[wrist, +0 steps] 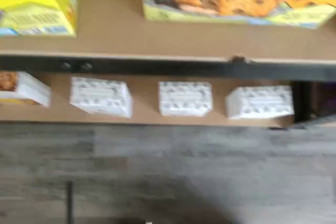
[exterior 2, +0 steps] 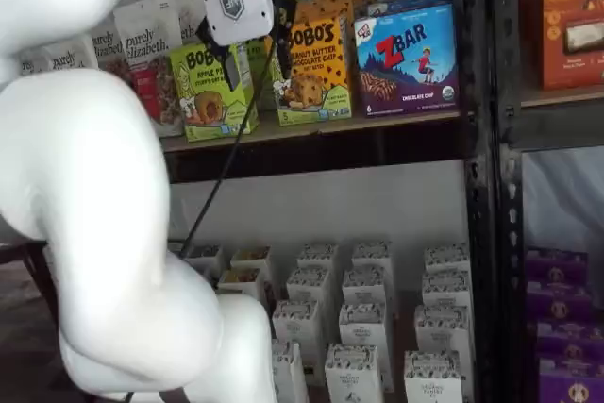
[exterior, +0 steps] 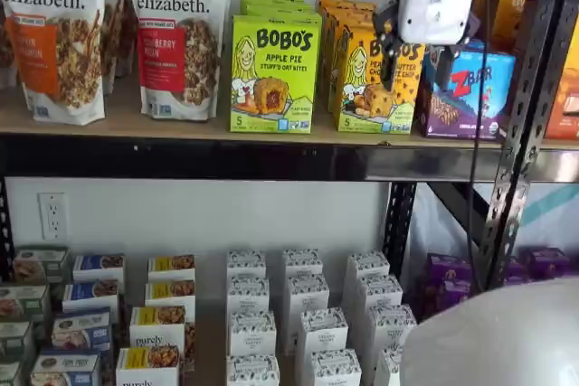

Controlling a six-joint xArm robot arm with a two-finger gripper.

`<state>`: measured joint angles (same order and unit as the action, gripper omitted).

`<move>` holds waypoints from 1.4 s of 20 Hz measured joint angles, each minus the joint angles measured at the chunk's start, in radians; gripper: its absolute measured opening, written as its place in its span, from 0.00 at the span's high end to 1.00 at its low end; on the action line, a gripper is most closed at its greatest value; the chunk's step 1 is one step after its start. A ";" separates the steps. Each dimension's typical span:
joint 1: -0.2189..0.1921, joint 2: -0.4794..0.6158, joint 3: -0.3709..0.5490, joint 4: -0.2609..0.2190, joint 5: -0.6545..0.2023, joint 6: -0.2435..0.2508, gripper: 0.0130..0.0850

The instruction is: Pick up the orange box on the top shelf, the fifth box from the left

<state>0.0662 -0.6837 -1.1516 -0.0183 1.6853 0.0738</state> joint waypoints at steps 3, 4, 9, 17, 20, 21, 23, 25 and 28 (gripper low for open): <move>-0.039 0.017 0.007 0.071 -0.069 -0.034 0.00; -0.041 0.022 0.009 0.075 -0.086 -0.037 0.00; -0.053 0.068 0.001 0.093 -0.161 -0.052 0.00; -0.079 0.081 0.032 0.103 -0.290 -0.088 0.00; -0.071 0.077 0.045 0.074 -0.321 -0.077 0.00; -0.070 0.077 0.046 0.071 -0.325 -0.075 0.00; -0.071 0.079 0.047 0.074 -0.326 -0.077 0.00; -0.077 0.081 0.047 0.086 -0.325 -0.084 0.00; -0.083 0.086 0.044 0.098 -0.323 -0.092 0.00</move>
<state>-0.0164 -0.5978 -1.1077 0.0793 1.3622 -0.0183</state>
